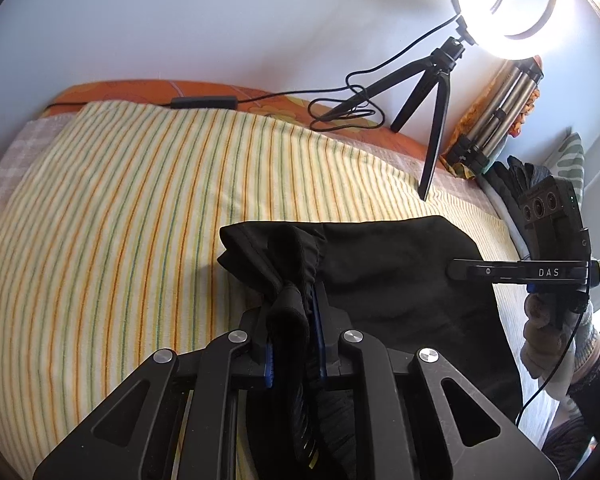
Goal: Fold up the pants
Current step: 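Close the left gripper on the waistband while the right gripper grasps the shorts' other side, then lift the folded shorts with both grippers and carry them to the clothes stack, then lower the shorts onto the clothes stack and open both grippers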
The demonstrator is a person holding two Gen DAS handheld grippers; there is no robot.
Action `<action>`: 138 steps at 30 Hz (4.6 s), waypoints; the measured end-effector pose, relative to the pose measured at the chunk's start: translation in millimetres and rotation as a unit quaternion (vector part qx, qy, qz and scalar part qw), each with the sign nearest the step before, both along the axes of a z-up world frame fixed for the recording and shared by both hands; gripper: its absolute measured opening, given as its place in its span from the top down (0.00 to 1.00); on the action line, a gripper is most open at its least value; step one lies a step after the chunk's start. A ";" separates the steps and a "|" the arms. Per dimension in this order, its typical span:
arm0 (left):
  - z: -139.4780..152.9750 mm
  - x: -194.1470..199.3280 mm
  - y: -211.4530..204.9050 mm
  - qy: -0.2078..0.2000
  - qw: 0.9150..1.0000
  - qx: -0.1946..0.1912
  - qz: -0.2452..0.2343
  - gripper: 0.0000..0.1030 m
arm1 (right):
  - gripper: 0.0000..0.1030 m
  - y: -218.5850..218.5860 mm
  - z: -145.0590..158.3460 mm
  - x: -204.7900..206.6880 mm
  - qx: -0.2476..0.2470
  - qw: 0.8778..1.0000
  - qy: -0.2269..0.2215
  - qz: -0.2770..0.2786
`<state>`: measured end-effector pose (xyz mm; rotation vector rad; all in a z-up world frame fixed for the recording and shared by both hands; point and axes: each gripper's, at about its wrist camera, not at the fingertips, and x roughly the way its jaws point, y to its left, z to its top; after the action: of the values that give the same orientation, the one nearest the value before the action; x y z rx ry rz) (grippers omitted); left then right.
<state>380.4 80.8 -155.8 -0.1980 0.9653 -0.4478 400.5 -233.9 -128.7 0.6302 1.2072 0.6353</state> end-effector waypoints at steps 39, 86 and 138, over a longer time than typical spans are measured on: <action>166.1 -92.9 -158.4 -0.188 0.971 -0.059 -0.138 0.90 | 0.91 -133.0 225.4 -156.9 -0.156 0.951 -0.254 -0.083; 145.9 55.5 -495.8 -0.146 0.956 -0.101 -0.232 0.90 | 0.91 -458.4 174.0 -53.4 -0.335 0.899 -0.175 -0.220; 203.1 -84.7 -415.0 -0.201 0.960 0.004 -0.192 0.25 | 0.06 -393.3 224.0 -190.7 -0.373 0.854 -0.173 -0.320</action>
<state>295.6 -334.2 47.3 0.0918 0.6009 -0.8075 209.8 -627.2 95.4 0.1997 0.7352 -0.2925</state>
